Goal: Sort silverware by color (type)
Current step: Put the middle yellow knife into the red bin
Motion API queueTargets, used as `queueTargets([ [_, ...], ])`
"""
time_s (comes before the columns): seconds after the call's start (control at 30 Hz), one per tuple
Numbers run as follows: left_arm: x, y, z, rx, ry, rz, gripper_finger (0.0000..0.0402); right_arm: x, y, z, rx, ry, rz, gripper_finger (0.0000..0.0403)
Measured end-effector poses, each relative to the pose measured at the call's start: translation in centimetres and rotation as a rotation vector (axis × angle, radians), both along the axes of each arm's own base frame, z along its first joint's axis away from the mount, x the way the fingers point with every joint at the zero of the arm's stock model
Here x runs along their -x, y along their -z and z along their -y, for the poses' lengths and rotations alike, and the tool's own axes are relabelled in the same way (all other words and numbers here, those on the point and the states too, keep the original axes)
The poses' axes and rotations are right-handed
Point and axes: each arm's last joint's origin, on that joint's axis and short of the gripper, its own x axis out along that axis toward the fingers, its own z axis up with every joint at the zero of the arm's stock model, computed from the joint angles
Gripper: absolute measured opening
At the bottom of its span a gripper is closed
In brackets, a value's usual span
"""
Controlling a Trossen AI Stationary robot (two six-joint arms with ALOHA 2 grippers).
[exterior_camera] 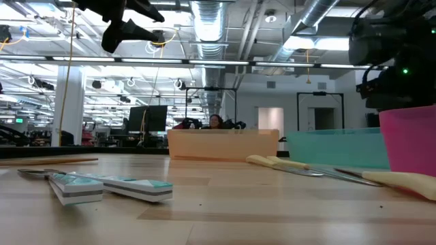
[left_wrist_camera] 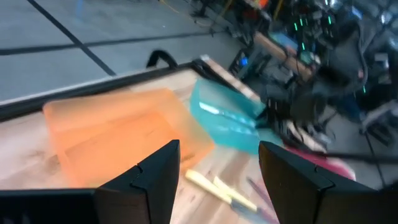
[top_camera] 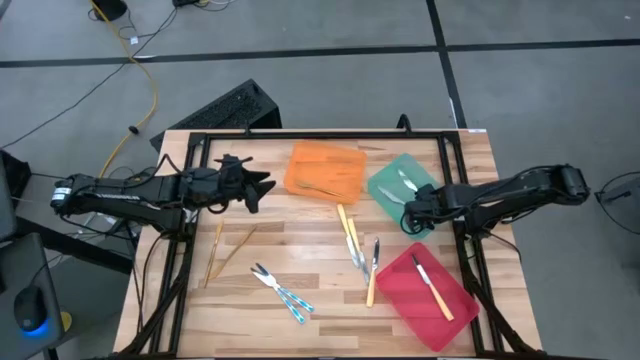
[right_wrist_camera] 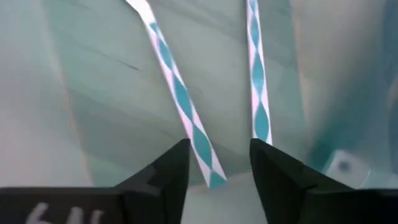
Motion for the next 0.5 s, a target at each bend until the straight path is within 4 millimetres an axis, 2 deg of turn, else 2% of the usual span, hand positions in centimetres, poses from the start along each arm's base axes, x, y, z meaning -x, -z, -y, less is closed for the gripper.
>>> queueTargets([
  [0.17, 0.2, 0.9, 0.4, 0.014, 0.142, -0.112, 0.0200, -0.7, -2.1, 0.0, 0.008, -0.046, 0.086, 0.0219],
  [0.37, -0.1, 1.6, 1.1, 0.046, 0.242, -0.159, 0.0200, -1.9, -5.7, 0.0, 0.020, -0.085, 0.246, 0.0223],
  [0.5, -0.8, 2.1, 1.5, 0.042, 0.250, -0.191, 0.0200, -3.9, -7.4, -0.5, 0.016, -0.079, 0.445, 0.0223],
])
